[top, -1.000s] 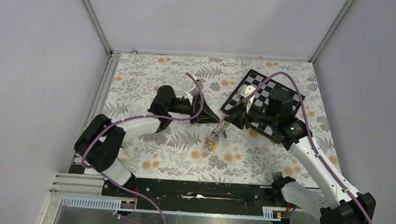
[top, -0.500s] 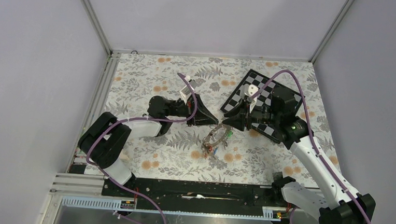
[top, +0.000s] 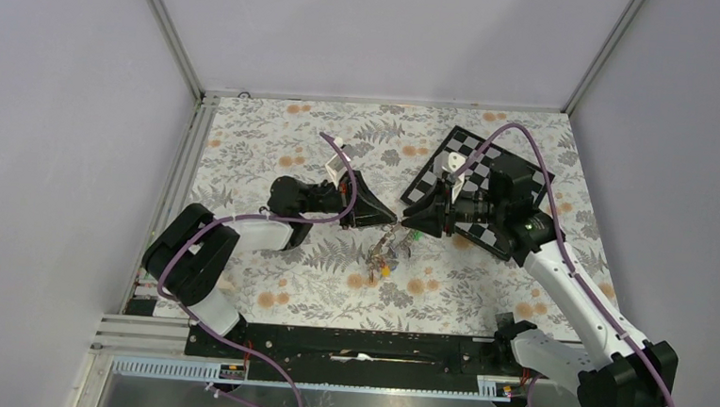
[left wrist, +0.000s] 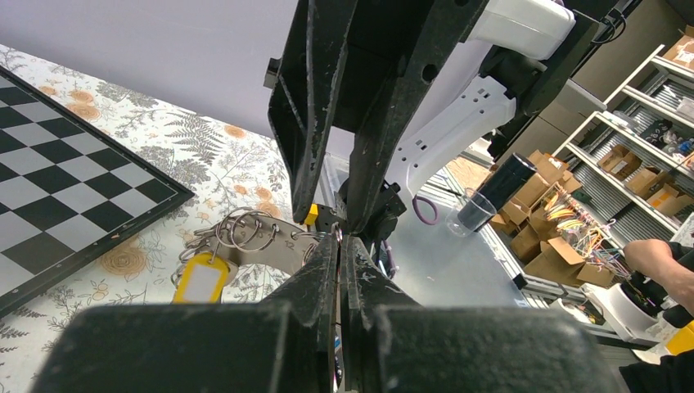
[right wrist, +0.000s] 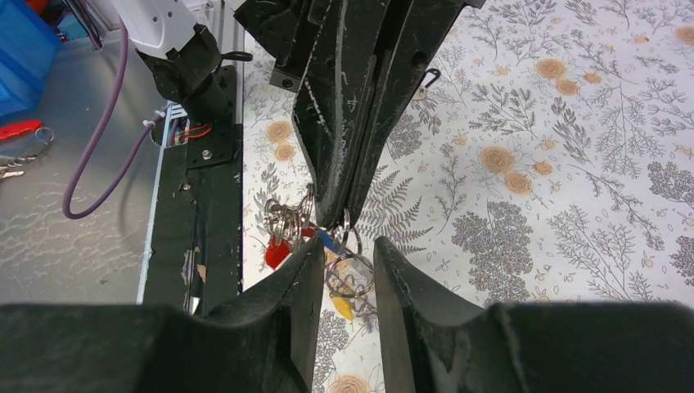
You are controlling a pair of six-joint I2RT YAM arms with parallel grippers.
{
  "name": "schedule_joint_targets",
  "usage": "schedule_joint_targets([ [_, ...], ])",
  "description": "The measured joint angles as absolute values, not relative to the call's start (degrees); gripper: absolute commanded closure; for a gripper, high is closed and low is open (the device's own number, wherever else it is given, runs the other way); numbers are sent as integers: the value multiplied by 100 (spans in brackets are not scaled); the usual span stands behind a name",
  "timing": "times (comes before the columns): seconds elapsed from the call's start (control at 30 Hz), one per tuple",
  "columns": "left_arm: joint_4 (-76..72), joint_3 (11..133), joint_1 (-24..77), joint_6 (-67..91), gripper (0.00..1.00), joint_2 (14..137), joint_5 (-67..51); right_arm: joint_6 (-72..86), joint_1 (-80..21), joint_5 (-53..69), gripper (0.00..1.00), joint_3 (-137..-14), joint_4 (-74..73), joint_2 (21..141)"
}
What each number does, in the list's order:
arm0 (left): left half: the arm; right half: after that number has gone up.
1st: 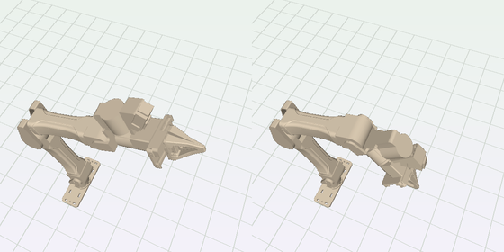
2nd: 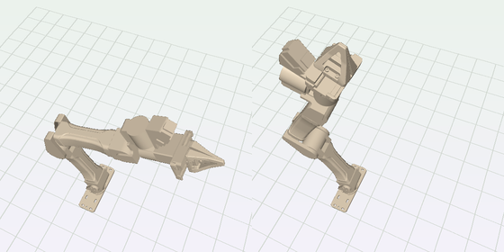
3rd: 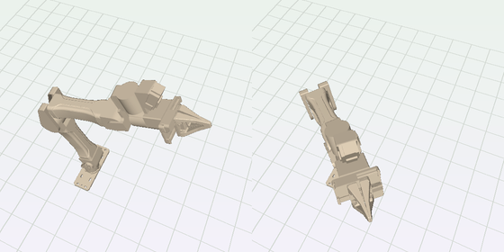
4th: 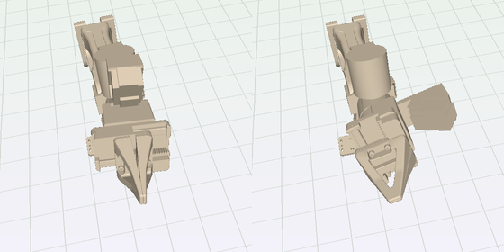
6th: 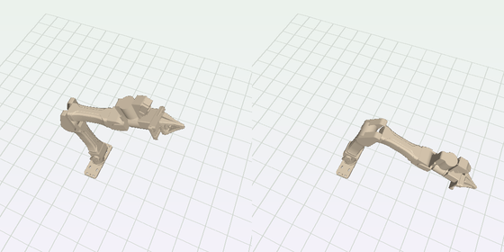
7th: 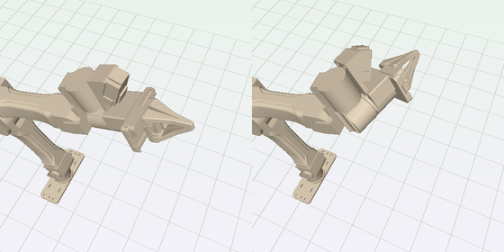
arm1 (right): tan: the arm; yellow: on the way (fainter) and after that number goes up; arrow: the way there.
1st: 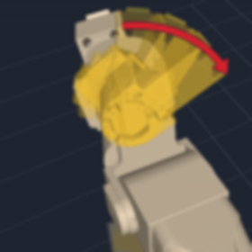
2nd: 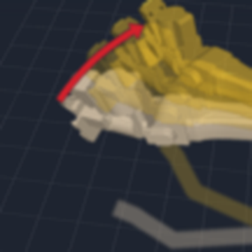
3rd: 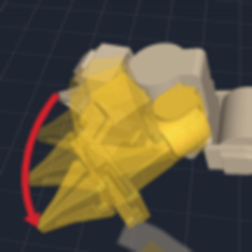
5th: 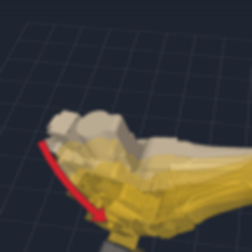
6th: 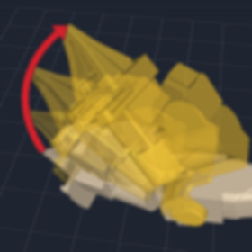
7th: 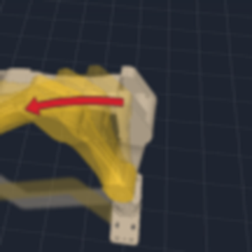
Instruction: Put the keys on the keyring
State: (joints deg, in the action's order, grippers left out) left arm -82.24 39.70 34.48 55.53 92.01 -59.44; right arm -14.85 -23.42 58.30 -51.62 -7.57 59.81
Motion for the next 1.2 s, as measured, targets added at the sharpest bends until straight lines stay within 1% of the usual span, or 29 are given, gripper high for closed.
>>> schedule_joint_targets([
  [0.07,-8224,3970,3450,5553,100,9201,-5935,-1428,-2340,5850,65,-5162,-676,6053],
  [0.17,-8224,3970,3450,5553,100,9201,-5931,-1363,-2340,5892,69,-5162,-607,6112],
  [0.27,-8224,3970,3450,5553,100,9201,-5929,-1286,-2340,5951,78,-5162,-519,6147],
  [0.33,-8224,3970,3450,5553,100,9201,-5927,-1256,-2340,5968,81,-5162,-475,6173],
  [0.43,-8221,3970,3444,5551,100,9201,-5909,-1184,-2340,5979,81,-5155,-408,6204],
  [0.63,-8221,3970,3444,5551,100,9201,-5892,-1107,-2340,6014,76,-5144,-309,6224],
  [0.87,-8219,3970,3444,5529,100,9201,-5892,-1052,-2335,6055,76,-5111,-244,6281],
  [0.97,-8219,3970,3444,5520,100,9201,-5892,-1041,-2335,6073,82,-5074,-233,6298],
  [1.17,-8206,3970,3444,5439,100,9201,-5889,-1011,-2333,6106,100,-5070,-224,6316],
  [1.2,-8204,3970,3444,5411,100,9201,-5887,-1004,-2329,6106,100,-5070,-228,6316],
])
